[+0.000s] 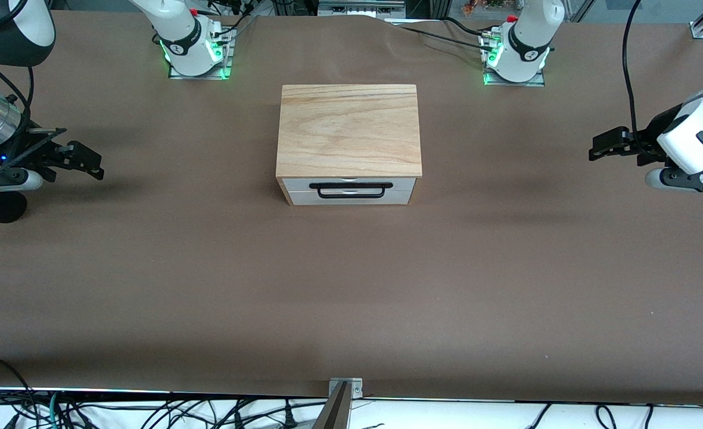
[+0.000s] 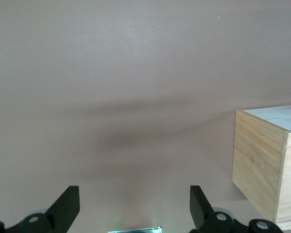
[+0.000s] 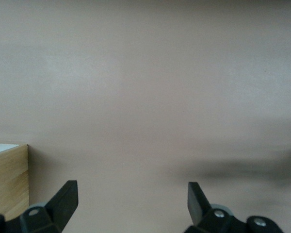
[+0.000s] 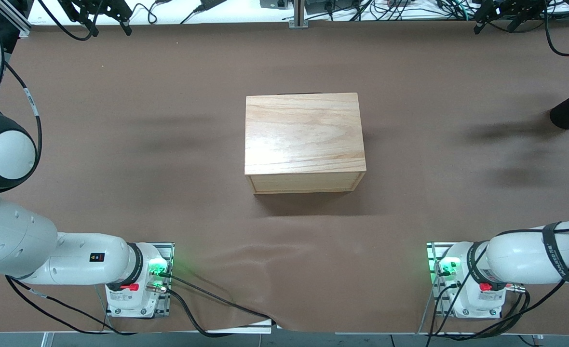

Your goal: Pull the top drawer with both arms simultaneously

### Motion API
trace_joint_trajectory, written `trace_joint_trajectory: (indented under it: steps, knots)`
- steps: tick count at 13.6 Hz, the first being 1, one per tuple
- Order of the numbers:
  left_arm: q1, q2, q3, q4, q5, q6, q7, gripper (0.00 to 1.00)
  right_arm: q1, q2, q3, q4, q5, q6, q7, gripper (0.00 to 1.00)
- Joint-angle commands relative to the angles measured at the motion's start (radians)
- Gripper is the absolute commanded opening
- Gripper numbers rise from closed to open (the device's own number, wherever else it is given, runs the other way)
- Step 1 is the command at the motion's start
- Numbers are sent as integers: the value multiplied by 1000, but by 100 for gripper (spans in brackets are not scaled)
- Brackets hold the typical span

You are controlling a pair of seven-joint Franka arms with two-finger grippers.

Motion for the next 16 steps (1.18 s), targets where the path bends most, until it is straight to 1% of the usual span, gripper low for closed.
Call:
trace_joint_trajectory:
  steps: [1, 16]
  knots:
    - [4, 11, -4, 26, 21, -4, 28, 100, -7, -6, 4, 10, 3, -10, 4, 100]
    - [5, 11, -4, 26, 19, -4, 29, 100, -7, -3, 4, 11, 3, -18, -8, 100]
